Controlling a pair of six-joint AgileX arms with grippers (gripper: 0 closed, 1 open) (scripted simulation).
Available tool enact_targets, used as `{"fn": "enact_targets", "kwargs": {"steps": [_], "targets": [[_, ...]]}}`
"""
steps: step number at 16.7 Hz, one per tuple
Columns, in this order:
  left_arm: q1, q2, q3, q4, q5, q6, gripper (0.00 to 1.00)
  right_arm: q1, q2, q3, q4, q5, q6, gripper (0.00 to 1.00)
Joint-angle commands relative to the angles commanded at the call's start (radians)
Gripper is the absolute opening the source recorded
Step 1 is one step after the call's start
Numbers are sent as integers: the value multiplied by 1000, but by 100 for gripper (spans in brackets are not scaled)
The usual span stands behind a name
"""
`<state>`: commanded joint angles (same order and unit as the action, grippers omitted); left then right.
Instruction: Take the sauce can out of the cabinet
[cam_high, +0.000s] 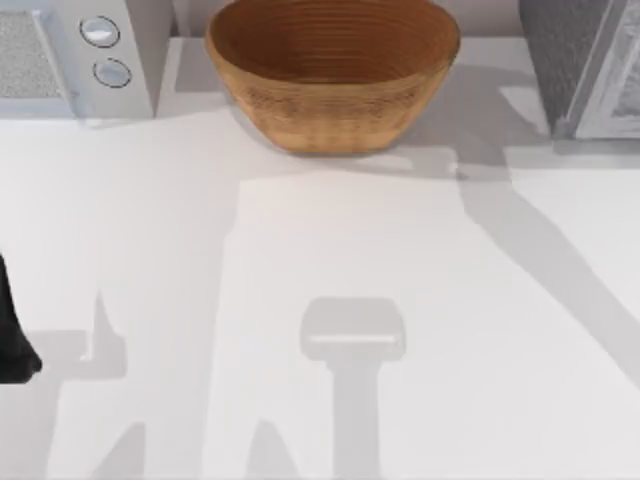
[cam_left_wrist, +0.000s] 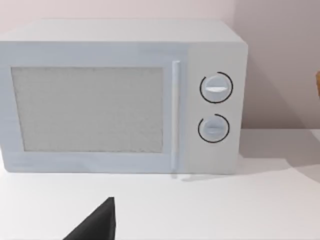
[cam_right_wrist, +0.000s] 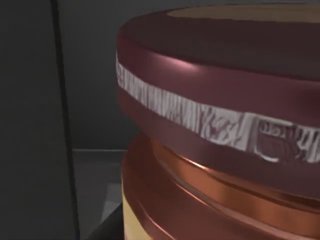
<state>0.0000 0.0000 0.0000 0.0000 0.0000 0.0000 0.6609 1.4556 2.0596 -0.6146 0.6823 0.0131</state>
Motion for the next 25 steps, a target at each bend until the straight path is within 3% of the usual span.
{"fn": "enact_targets", "kwargs": {"steps": [4,13,18,25], "targets": [[0,0,0,0,0,0,100,127,-117,13,-123,126,1,0],[0,0,0,0,0,0,100,86,-194,-92,-84,83,2,0],[0,0,0,0,0,0,100,-49,-421,-460,40,-59,-3,0],[0,0,0,0,0,0,100,-330,-894,-1292,300,-344,-9,0]]}}
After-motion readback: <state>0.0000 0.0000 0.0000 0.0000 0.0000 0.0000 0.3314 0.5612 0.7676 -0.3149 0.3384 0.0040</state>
